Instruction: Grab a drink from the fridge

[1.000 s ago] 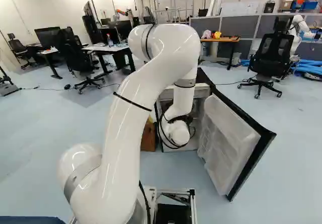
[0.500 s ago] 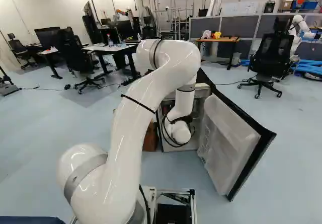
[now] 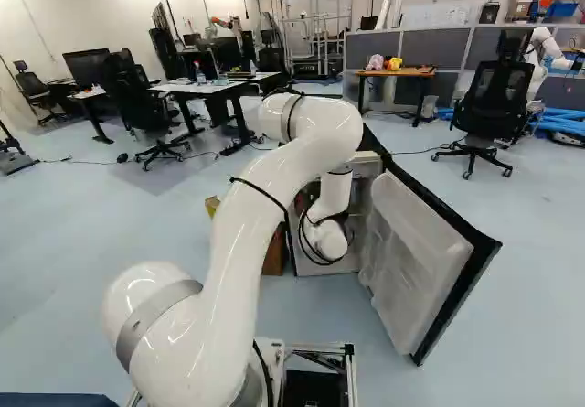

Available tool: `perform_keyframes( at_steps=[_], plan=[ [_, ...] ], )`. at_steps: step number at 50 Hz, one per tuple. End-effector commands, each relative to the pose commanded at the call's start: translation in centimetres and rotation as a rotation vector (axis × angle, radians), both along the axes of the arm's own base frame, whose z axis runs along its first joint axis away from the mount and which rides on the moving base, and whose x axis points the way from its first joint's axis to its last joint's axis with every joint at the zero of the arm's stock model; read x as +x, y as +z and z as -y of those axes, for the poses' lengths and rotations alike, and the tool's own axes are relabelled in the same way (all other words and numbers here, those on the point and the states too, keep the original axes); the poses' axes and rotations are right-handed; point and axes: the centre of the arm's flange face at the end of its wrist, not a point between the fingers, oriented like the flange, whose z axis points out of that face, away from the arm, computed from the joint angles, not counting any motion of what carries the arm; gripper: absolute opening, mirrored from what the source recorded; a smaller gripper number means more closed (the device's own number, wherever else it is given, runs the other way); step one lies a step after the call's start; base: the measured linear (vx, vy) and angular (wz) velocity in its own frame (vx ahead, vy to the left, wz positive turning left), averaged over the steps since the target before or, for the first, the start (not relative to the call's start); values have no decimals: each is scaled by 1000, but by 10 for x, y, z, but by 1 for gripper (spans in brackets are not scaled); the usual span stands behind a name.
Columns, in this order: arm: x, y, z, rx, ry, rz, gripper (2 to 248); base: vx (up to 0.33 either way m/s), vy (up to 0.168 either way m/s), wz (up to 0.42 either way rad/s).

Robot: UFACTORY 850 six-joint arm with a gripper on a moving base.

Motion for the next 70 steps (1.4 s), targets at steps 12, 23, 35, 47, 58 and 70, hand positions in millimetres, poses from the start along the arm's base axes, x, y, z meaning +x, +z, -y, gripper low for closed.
perform_keyframes(
  at_steps=[12, 23, 35, 47, 58, 70],
  plan=[
    [18, -21, 2, -8, 13, 14, 247, 0, 0, 0],
    [35, -29, 3, -19, 25, 35, 247, 0, 0, 0],
    [53, -34, 4, -32, 38, 61, 247, 0, 0, 0],
    [71, -39, 6, -45, 49, 88, 247, 0, 0, 0],
    [88, -43, 7, -58, 60, 114, 247, 0, 0, 0],
    [104, -48, 9, -71, 68, 140, 247, 0, 0, 0]
  ],
)
